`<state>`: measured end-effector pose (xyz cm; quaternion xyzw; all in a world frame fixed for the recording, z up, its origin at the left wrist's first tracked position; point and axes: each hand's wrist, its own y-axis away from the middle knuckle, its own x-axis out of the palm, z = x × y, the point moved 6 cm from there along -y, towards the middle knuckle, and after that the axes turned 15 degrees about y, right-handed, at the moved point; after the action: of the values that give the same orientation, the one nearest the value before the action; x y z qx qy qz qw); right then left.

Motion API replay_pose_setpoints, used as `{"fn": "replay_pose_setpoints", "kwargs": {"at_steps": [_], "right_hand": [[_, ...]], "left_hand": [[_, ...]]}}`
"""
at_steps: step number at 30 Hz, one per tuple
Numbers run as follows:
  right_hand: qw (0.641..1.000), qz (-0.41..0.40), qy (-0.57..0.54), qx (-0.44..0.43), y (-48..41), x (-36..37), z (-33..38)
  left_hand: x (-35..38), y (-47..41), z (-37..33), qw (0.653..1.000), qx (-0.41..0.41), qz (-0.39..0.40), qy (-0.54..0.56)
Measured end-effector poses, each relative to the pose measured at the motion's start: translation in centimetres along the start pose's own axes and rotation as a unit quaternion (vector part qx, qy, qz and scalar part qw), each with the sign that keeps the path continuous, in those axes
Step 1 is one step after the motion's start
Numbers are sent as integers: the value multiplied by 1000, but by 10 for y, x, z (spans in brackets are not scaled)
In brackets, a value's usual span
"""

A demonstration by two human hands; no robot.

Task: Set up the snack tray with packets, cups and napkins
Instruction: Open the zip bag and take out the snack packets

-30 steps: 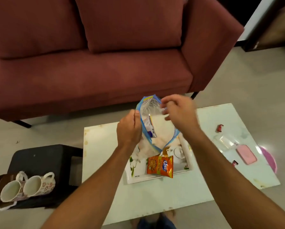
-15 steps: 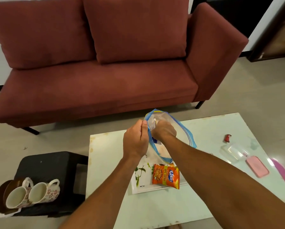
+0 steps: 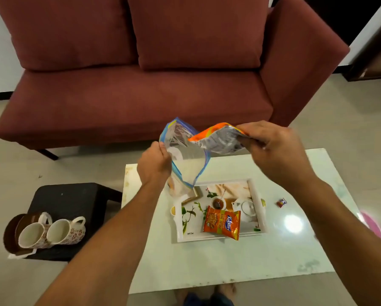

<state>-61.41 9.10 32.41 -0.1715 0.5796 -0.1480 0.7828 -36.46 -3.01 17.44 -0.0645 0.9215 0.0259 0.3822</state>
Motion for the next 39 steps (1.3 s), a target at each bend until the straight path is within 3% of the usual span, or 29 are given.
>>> {"fn": "replay_pose_setpoints", "kwargs": {"at_steps": [2,4,8,10,13,17,20,26,28,29,30,31,32,33,34,35,36,38,39], "right_hand": [[1000,-21,21,10,18,19,-21],[998,21,54,28,40,61,-37],[965,237,108,9,93,174,-45],[950,301,81,0,120,217,-45],[951,301,73,-10,147,255,-46],[947,266,107,-148,179,289,-29],[913,293,143,-243,199,309,-29],[829,432,223,-276,211,308,-66],[837,435,233,-238,198,290,-72],[872,408,198,-183,181,274,-69],[929,328,138,-106,159,253,-65],[977,198,70,-30,130,221,-57],[998,58,2,35,105,185,-47],[993,-51,-62,85,81,153,-36],[979,-104,-125,120,59,128,-23],[966,-104,-180,157,36,117,-10],[954,-55,-216,200,16,116,2],[930,152,-199,268,-8,142,22],[900,267,-171,298,-10,160,28]], "left_hand": [[-3,-2,6,1000,-1,-19,-7],[-4,-1,10,999,3,-38,-4],[4,4,11,996,54,-63,-19],[7,8,13,993,79,-73,-39],[7,3,28,993,66,-90,-40],[6,-4,53,995,19,-97,-18],[9,-3,58,996,25,-84,-12],[22,-1,44,997,65,-21,25],[26,1,35,996,86,-1,25],[27,3,30,995,97,3,25],[29,6,27,994,103,3,25],[30,8,24,994,106,1,25],[30,11,21,995,102,1,23],[31,14,18,995,95,1,22],[32,17,15,996,87,1,21],[32,20,12,997,79,5,19],[32,25,6,997,75,12,17],[30,36,-8,995,92,27,15],[29,41,-16,993,111,29,14]]}}
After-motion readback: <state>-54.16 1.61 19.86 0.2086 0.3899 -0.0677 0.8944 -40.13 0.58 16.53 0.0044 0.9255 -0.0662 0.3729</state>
